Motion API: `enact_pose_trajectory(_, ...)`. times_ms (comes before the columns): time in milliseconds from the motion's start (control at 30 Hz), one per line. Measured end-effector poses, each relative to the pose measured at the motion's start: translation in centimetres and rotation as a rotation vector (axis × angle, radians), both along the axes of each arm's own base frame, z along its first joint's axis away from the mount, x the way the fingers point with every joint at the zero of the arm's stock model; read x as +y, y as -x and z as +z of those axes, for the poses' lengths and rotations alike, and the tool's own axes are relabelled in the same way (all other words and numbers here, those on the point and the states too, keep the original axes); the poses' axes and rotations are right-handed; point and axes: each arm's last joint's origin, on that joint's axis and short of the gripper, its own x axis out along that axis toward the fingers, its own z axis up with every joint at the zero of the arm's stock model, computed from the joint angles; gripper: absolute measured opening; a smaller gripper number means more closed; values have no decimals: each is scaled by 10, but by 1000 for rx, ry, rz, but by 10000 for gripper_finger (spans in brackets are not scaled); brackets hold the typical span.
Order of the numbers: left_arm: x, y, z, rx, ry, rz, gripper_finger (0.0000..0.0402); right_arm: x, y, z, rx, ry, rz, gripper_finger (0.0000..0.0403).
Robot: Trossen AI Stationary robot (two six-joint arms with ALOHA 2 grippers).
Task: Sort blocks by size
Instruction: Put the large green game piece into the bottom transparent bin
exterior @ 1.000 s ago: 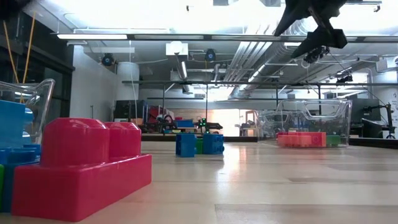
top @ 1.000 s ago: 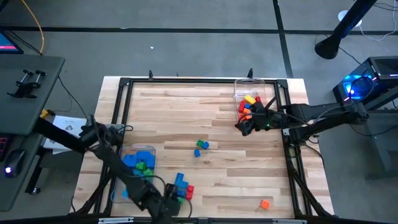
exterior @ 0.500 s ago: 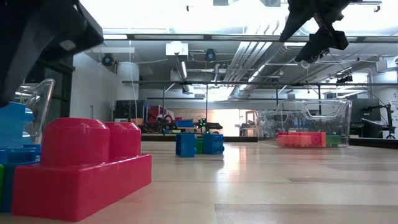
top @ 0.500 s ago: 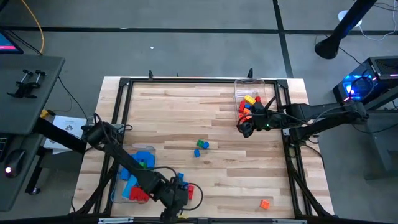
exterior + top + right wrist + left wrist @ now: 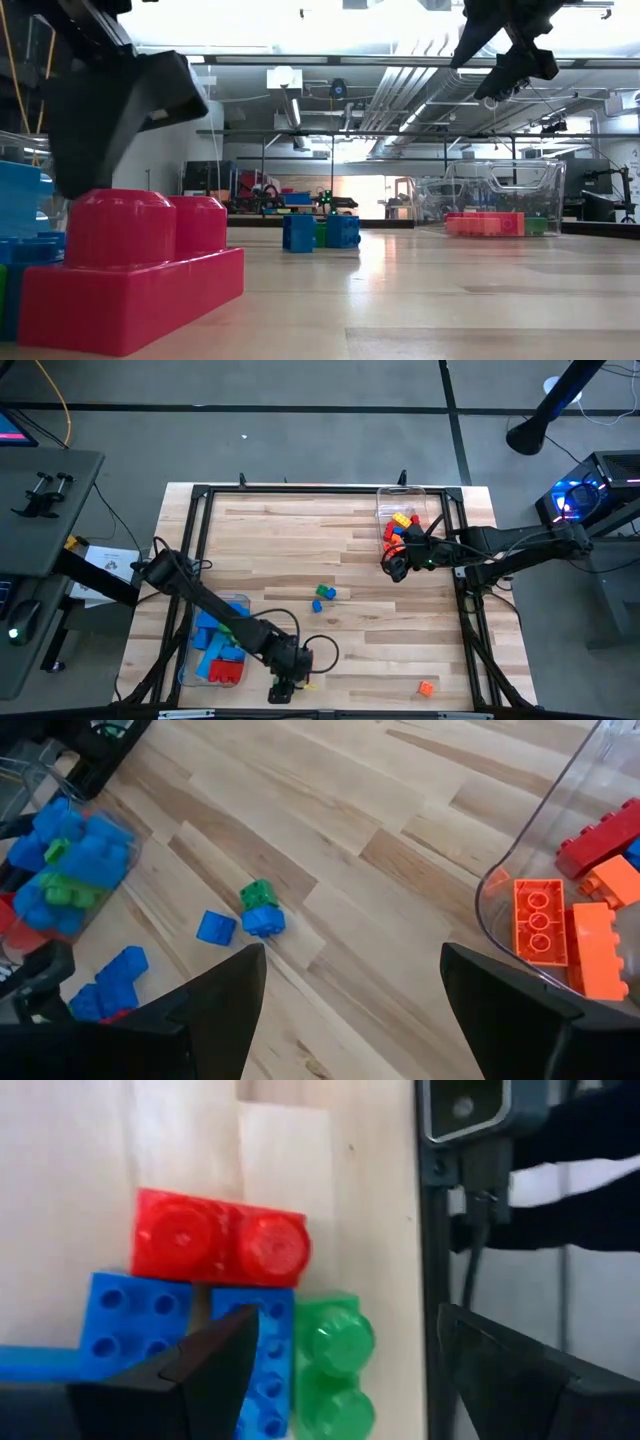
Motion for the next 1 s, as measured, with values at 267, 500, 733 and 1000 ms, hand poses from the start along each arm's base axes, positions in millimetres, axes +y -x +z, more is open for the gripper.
enact_pose_trajectory(267, -1, 0, -5, 56, 55, -48, 294, 0, 0, 0, 2, 7, 6, 296)
enact_pose_trajectory(500, 7, -5, -11, 62, 27, -23, 294, -1, 0, 0, 5, 19, -7, 296)
enact_pose_trajectory(733, 15, -9, -12, 34, -19, -44, 294, -1, 0, 0, 5, 16, -10, 296)
enact_pose_trajectory(1000, 41, -21, -12, 11, -90, -16, 294, -1, 0, 0, 4, 15, -12, 296)
